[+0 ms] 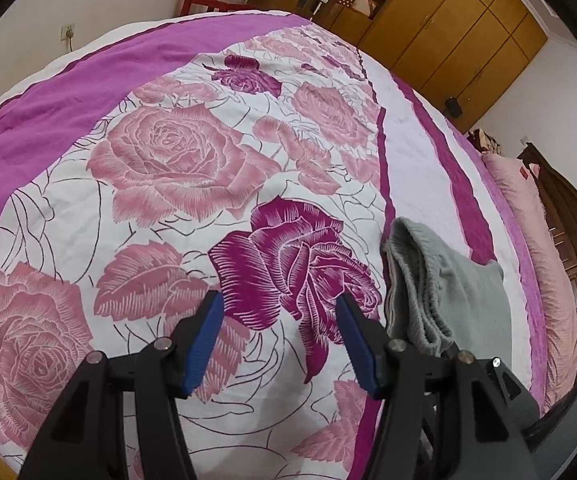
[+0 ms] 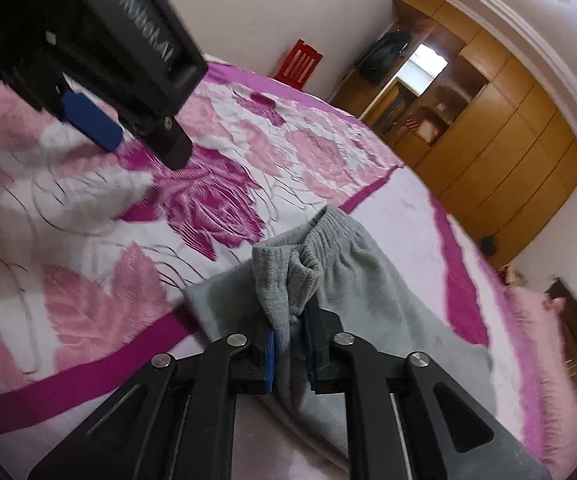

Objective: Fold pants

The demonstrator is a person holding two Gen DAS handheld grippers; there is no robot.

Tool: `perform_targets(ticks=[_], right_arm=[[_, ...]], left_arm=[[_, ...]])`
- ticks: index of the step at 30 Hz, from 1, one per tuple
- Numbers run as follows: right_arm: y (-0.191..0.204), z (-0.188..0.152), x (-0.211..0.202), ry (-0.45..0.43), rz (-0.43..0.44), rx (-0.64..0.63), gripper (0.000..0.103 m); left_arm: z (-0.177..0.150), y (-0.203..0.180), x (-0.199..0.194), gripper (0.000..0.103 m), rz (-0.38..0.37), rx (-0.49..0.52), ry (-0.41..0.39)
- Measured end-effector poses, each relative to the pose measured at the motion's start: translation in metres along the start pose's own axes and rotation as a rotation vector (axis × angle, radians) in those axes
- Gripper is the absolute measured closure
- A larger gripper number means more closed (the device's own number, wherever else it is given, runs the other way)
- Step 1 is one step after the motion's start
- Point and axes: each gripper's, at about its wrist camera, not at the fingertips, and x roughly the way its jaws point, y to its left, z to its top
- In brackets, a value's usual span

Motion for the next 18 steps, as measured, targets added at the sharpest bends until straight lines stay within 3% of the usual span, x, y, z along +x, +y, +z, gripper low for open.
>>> perform_targets(ticks=[2, 5, 7, 10, 11, 13, 18], right_arm=[[-0.004, -0.001, -0.003, -0.007, 0.060, 0.038, 0.079], [-0.014, -0.001, -0.005, -0.019, 0.233, 0.123, 0.069], [-0.025, -0.001, -0.005, -0.017, 0.329, 0.200, 0.054], [-0.046, -0.003, -0.007, -0.032, 0.464, 0.369, 0.049], [-0.055, -0.006, -0.009, -0.040, 0.519, 0.437, 0.046], [-0.069, -0.009, -0.011, -0.050, 0.632, 0.535, 0.030], [-0.101, -0.022, -0.022, -0.075, 0.865, 0.715, 0.015]], left_arm=[[-0.001, -0.001, -0.004, 0.042, -0.008, 0.006, -0.007], [-0.003, -0.004, -0.015, 0.042, -0.023, 0.016, -0.028], [-0.006, -0.008, -0.025, 0.042, -0.047, 0.037, -0.053], [-0.005, -0.012, -0.036, 0.042, -0.056, 0.065, -0.094], [-0.004, -0.011, -0.037, 0.042, -0.064, 0.058, -0.098], [-0.002, -0.007, -0.039, 0.042, -0.088, 0.028, -0.104], [0.004, -0.001, -0.043, 0.042, -0.142, -0.036, -0.132]])
